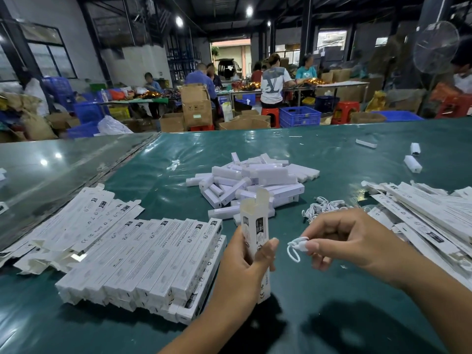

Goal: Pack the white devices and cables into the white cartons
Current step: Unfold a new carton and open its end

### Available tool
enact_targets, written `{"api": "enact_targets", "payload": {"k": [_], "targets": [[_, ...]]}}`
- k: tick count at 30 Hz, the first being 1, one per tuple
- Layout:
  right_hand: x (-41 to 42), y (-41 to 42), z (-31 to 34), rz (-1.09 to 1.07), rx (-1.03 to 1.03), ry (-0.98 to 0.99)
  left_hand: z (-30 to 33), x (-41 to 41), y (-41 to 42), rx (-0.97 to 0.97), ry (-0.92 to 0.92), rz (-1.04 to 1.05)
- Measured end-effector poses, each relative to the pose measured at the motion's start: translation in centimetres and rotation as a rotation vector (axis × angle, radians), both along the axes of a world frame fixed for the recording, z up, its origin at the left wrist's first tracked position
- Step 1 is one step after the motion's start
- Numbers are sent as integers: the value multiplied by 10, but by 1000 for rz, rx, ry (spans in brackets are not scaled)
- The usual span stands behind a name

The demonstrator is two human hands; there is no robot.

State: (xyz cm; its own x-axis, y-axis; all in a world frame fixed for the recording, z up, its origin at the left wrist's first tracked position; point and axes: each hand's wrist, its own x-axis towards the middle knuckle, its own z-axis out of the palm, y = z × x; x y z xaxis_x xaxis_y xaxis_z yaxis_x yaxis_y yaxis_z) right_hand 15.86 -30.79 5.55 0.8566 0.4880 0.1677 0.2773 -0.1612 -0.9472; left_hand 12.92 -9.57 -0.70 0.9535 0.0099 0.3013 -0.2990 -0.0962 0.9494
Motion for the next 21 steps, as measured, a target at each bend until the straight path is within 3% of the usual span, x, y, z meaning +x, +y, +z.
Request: {"api": "enact_targets", "payload": {"k": [8,14,18,21], "targets": [[-6,20,-12,-54,132,37,4,-1,1,-190,35,-214],[-12,27,-17,-4,109,-32,5,1,-3,-215,25,-86],[-13,30,-18,-90,53,-164,6,1,-3,-141,35,-90],[-9,22,-8,-247,148,-269,7,4,5,84,-16,10]]}}
